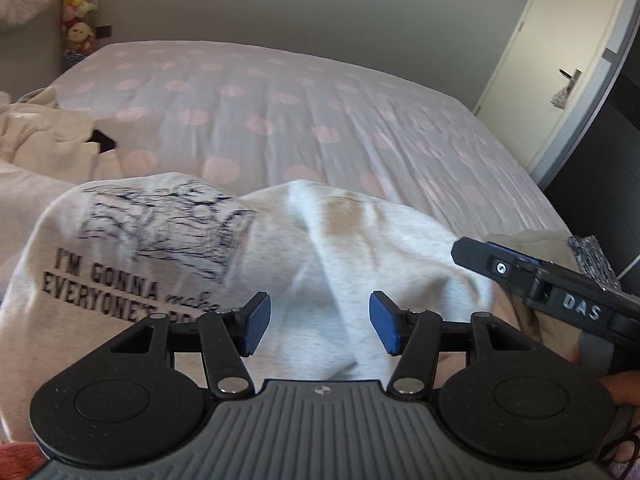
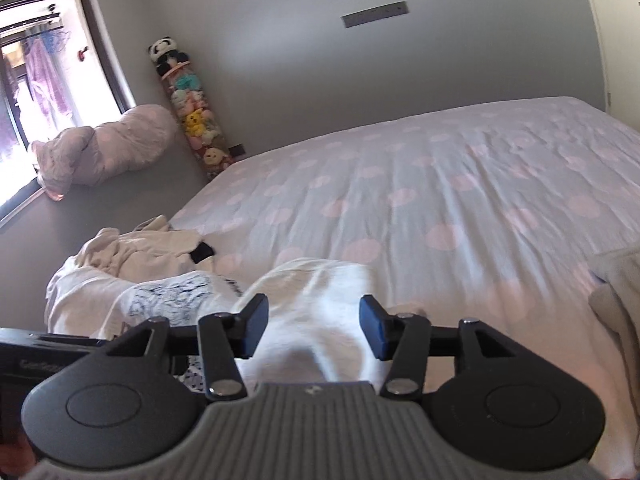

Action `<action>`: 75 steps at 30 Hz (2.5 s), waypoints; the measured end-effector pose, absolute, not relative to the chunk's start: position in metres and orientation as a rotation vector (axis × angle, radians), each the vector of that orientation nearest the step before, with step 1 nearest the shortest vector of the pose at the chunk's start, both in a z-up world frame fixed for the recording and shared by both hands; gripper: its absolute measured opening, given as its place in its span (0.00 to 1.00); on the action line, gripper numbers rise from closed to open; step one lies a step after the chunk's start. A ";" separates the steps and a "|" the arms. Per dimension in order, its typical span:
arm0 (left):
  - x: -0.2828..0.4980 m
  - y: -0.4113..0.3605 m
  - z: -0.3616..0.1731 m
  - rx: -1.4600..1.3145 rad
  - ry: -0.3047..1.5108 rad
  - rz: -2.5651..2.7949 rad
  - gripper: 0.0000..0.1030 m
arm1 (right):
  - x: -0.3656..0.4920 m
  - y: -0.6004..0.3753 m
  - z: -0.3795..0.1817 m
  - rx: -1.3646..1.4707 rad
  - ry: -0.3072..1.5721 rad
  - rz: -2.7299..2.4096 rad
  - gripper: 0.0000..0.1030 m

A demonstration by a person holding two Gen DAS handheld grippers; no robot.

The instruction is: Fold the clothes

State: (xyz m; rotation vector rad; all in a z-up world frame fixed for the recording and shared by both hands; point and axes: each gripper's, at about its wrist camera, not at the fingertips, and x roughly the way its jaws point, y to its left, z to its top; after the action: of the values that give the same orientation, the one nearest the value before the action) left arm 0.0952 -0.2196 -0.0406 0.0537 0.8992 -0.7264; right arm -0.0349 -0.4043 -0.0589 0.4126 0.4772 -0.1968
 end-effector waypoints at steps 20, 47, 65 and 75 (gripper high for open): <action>0.151 -0.118 -0.042 0.003 0.935 -0.502 0.52 | -0.046 -0.431 -0.107 0.158 0.683 -0.543 0.02; 0.261 -0.194 -0.060 0.712 0.952 -0.736 0.61 | -0.067 -0.498 -0.095 0.370 0.756 -0.450 0.54; 0.281 -0.213 -0.154 0.934 1.161 -0.843 0.70 | 0.029 -0.566 -0.167 0.655 0.963 -0.233 0.72; 0.264 -0.210 -0.165 0.858 1.173 -0.847 0.11 | 0.027 -0.537 -0.169 0.678 0.948 -0.164 0.22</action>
State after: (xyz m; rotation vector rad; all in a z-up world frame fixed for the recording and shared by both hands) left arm 0.2644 -0.2102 -0.1651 0.8578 1.1726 -0.8473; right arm 0.0268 -0.5374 -0.1692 0.6783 0.9476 -0.1644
